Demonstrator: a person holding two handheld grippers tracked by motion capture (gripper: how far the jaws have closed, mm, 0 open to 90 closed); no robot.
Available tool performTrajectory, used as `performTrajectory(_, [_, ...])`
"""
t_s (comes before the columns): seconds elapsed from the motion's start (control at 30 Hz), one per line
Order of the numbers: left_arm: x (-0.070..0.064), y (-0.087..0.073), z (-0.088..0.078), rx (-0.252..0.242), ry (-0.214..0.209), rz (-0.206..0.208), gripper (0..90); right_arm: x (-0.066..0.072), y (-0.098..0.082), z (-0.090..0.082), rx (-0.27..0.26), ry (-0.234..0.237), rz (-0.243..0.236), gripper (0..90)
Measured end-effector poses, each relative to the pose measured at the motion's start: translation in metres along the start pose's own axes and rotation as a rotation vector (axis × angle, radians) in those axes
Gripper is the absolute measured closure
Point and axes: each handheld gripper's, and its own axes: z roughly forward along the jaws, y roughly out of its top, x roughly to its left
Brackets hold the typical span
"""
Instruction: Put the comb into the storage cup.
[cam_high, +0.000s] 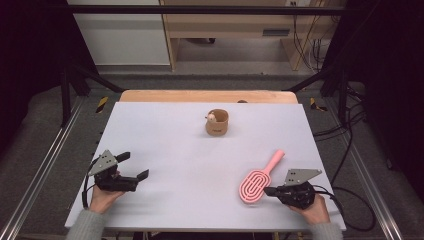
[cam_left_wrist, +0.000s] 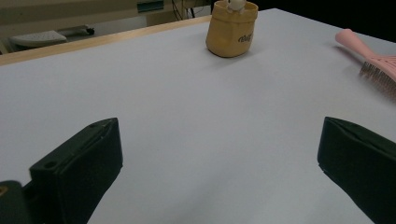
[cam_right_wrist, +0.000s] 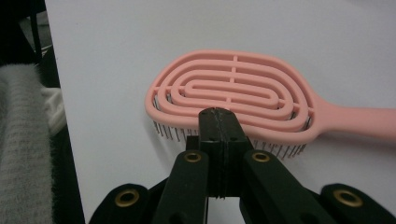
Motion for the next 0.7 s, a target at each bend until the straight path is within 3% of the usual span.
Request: performTrajectory(0.7, [0.000, 0.000, 0.001, 0.006, 0.000, 0.002, 0.0, 0.004, 0.008, 0.014, -0.034, -0.015, -0.019, 90.0])
